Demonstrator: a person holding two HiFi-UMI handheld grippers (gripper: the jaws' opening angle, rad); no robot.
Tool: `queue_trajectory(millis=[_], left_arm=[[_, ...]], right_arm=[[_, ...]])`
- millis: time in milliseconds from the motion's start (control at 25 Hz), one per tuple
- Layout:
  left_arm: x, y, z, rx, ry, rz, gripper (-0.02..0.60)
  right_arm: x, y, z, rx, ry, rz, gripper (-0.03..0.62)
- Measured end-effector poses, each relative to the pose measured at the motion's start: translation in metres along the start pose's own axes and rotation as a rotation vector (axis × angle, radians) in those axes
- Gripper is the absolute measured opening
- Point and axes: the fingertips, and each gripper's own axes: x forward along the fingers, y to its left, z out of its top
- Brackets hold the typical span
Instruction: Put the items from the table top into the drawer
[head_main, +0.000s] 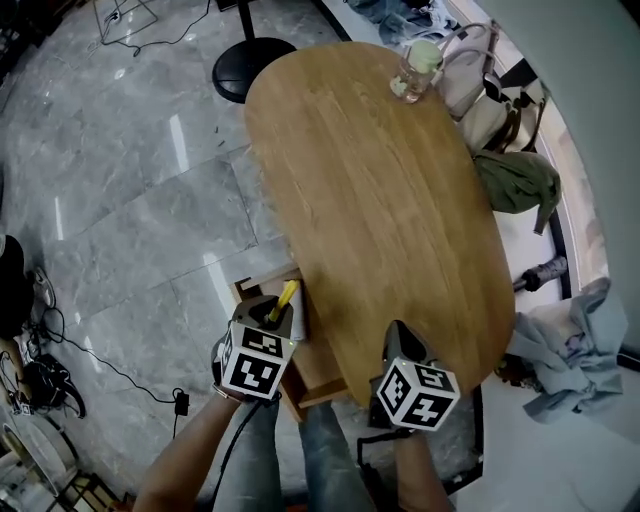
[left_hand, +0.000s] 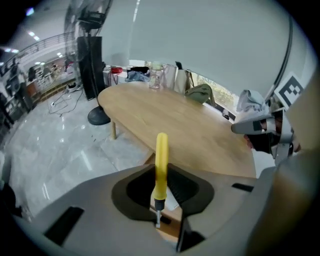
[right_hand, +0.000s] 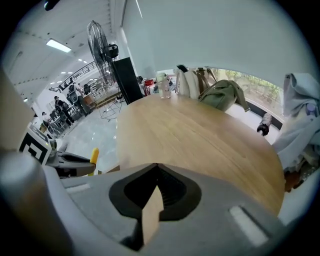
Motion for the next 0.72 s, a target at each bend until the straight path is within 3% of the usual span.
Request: queue_trajectory(millis=[120,280,720], left_arm=[[0.001,-0.005,-0.014,-0.127,-0.025,0.031,0.071],[0.003,-0.014,-0.037,-0.232,-0.024,0.067,0.071],[0.014,-0.028,-0.102,-0.548,0.049,0.113,0.071]], right_arm=[[0.001,0.009,-0.001,-0.026,0.011,0.022,0.005],[-0.003,0.015,0.002,-0.061,0.018,0.045,0.005],[-0.008,0.015,-0.002,-0.110,0.058,0.069,0.005]])
